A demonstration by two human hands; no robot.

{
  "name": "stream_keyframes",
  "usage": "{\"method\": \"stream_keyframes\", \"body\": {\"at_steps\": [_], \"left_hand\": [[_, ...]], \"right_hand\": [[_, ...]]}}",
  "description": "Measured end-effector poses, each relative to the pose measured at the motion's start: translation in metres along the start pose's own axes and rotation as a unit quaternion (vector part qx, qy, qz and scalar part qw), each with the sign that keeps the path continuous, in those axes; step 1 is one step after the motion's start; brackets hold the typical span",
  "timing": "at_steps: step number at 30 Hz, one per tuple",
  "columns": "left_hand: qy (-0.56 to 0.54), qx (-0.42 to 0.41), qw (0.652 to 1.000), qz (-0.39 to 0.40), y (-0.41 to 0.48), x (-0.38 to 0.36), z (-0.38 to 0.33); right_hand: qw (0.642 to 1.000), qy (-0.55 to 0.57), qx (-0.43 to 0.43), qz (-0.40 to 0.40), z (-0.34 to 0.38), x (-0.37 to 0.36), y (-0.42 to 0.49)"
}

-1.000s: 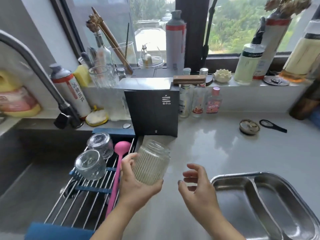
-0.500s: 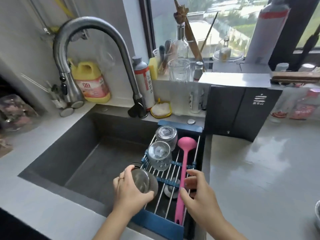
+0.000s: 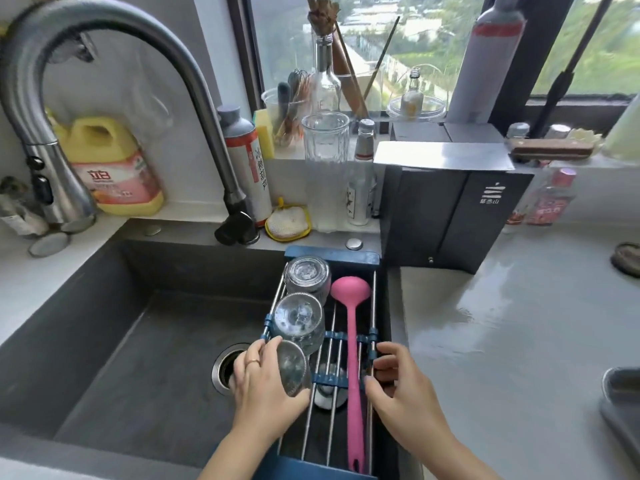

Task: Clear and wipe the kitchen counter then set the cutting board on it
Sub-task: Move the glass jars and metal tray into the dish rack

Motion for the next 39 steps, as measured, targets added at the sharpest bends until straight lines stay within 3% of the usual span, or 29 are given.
{"method": "stream_keyframes", "body": {"at_steps": [3, 7, 12, 15, 18, 24, 28, 32, 35, 39], "left_hand": [[0.029, -0.002, 1.000, -0.005, -0.009, 0.001, -0.009], [-0.048, -0.100, 0.993, -0.039, -0.026, 0.002, -0.078], [-0.183, -0.227, 0.950, 0.114, -0.080, -0.054, -0.215], [-0.171, -0.259, 0.928, 0.208, -0.123, -0.104, -0.280], [-0.154, -0.286, 0.919, 0.223, -0.153, -0.135, -0.328], [-0.155, -0.127, 0.957, 0.208, -0.149, -0.168, -0.347], [-0.143, -0.040, 0.967, 0.209, -0.148, -0.173, -0.339], [-0.180, -0.002, 0.967, 0.178, -0.144, -0.150, -0.323], [-0.241, 0.020, 0.965, 0.104, -0.132, -0.107, -0.297], [-0.300, 0.099, 0.948, -0.026, -0.120, -0.046, -0.223]], "right_hand": [[1.000, 0.006, -0.014, -0.017, -0.007, 0.016, -0.002], [0.997, 0.016, -0.026, -0.074, -0.020, 0.064, -0.010], [0.979, 0.015, -0.043, -0.196, -0.057, 0.176, -0.037], [0.962, -0.046, -0.055, -0.263, -0.089, 0.256, -0.061], [0.944, -0.116, -0.086, -0.296, -0.131, 0.325, -0.087], [0.921, -0.163, -0.171, -0.310, -0.214, 0.398, -0.106], [0.946, -0.127, -0.236, -0.183, -0.240, 0.392, -0.086], [0.964, -0.122, -0.175, -0.157, -0.221, 0.382, -0.070], [0.981, -0.058, -0.090, -0.163, -0.183, 0.365, -0.053], [0.994, 0.042, -0.029, -0.098, -0.125, 0.305, -0.027]]}}
Point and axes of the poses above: each hand's wrist, its own y-axis towards the middle knuckle, its own x-axis out of the back of the hand, z = x × y, the point moved 9 cm from there along y, towards the middle knuckle
